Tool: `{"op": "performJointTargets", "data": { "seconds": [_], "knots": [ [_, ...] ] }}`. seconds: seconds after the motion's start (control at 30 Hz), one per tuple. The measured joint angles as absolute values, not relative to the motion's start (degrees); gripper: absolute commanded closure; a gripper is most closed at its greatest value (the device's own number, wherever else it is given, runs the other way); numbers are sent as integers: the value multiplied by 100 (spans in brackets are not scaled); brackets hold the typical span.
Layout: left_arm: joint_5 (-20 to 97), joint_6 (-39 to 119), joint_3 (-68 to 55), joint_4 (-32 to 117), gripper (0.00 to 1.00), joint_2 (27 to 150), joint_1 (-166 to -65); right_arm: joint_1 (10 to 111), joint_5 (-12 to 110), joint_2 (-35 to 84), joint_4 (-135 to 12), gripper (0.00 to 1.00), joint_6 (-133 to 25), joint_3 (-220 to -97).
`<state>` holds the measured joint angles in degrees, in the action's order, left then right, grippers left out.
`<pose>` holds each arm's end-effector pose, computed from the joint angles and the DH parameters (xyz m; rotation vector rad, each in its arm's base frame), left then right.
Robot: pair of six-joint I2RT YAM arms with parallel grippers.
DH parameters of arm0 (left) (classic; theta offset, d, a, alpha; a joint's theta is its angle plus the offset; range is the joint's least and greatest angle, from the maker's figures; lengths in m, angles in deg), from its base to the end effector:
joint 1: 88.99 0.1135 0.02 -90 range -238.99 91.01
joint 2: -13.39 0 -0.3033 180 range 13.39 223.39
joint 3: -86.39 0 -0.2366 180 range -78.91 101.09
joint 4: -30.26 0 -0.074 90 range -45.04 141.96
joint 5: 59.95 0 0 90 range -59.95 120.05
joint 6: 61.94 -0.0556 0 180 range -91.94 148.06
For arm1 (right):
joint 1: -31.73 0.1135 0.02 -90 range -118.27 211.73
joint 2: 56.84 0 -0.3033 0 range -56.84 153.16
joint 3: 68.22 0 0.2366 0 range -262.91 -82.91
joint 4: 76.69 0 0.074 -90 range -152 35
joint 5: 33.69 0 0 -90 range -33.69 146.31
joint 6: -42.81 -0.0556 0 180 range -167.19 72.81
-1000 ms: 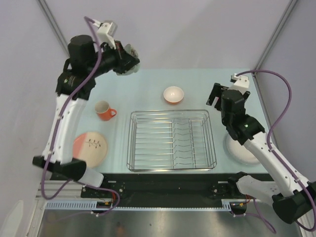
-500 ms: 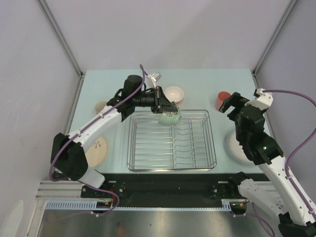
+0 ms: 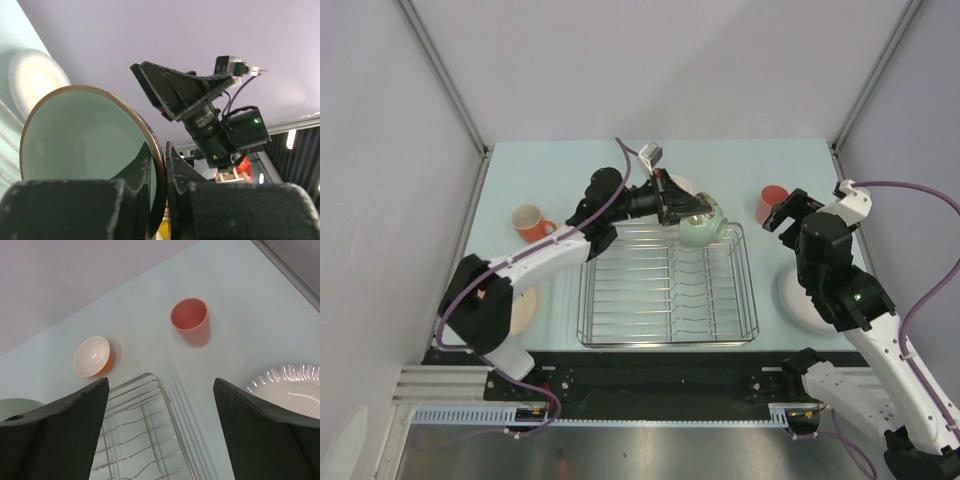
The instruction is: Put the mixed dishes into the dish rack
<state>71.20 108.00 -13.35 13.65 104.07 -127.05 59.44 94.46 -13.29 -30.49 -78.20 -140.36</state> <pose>0.2699 -0.2578 0.3865 0.0595 1.9381 -2.0544 0.1223 0.0255 0.4001 0.4949 1.7433 0.1008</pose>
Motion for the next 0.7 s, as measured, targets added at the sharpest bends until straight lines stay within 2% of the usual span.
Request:
{"op": "performJointTargets", "data": {
  "seconds": [0.23, 0.7],
  "knots": [
    [6783, 11226, -1357, 567, 100, 11417, -13201, 5963, 9500, -1211, -2846, 9, -7892, -14268],
    [6097, 10664, -1110, 1019, 100, 12227, -13416, 5970, 9391, -1298, -2767, 9, -7973, -14318]
  ]
}}
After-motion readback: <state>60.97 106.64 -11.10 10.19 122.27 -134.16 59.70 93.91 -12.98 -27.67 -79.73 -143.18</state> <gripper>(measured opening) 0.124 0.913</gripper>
